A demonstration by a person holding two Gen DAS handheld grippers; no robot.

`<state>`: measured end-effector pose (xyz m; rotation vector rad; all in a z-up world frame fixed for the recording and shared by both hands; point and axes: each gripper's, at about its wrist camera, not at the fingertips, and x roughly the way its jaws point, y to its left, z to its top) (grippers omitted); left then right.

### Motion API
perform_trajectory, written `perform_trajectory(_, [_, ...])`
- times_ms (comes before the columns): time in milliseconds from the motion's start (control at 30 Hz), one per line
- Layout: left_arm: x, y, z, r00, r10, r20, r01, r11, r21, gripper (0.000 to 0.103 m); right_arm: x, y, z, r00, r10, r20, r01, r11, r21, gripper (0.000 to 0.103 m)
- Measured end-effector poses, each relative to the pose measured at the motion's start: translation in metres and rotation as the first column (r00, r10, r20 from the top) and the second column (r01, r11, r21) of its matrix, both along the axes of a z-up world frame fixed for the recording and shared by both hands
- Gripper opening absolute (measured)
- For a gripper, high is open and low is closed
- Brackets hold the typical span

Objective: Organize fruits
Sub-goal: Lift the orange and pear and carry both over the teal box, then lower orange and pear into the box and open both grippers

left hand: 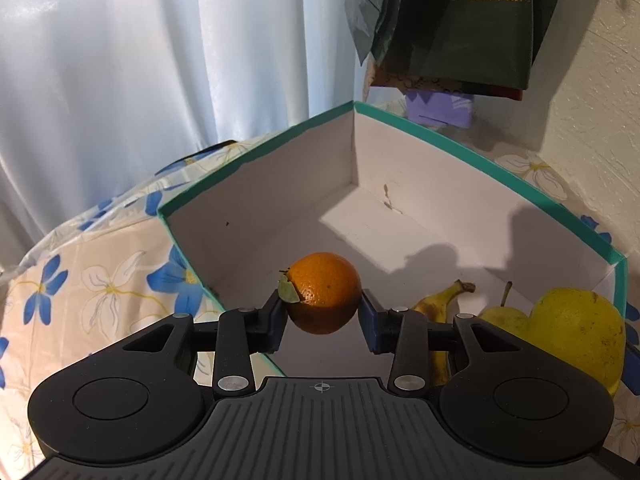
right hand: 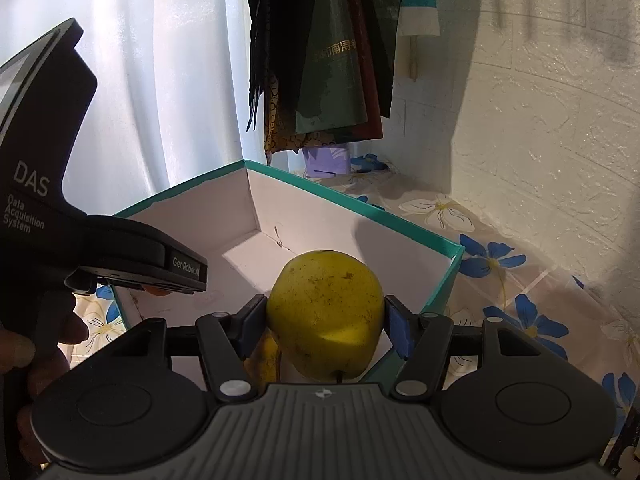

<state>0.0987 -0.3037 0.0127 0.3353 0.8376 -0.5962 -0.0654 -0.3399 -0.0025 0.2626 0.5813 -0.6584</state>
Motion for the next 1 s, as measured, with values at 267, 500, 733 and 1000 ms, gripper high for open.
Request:
perform_trajectory(267, [0.0005, -0.0050, -0.0051, 1.000, -0.028, -0.013, 0.028, 1.000, -0.009, 0.043, 0.0004, -0.0019, -0.0010, 1.000, 0.002, -0.003, -0.002, 1.000, 0.004, 0.062])
perform_trajectory(500, [0.0030, -0.0070, -0.0085, 0.999, -0.035, -0.024, 0.034, 0.999, -0.012, 0.043, 0.0028, -0.0035, -0.0016, 1.000, 0.008, -0.015, -0.008, 1.000, 0.000, 0.062])
perform_trajectory(733, [0.0020, -0.0081, -0.0090, 0.999, -0.036, -0.021, 0.036, 0.999, -0.007, 0.043, 0.0042, -0.0049, -0.0022, 1.000, 0.015, -0.021, -0.015, 1.000, 0.000, 0.063])
perform_trajectory(1000, [0.0026, -0.0070, -0.0094, 0.999, -0.042, -0.025, 0.042, 0.999, -0.007, 0.045, 0.0028, -0.0055, 0.0016, 1.000, 0.009, -0.011, -0.010, 1.000, -0.016, 0.062])
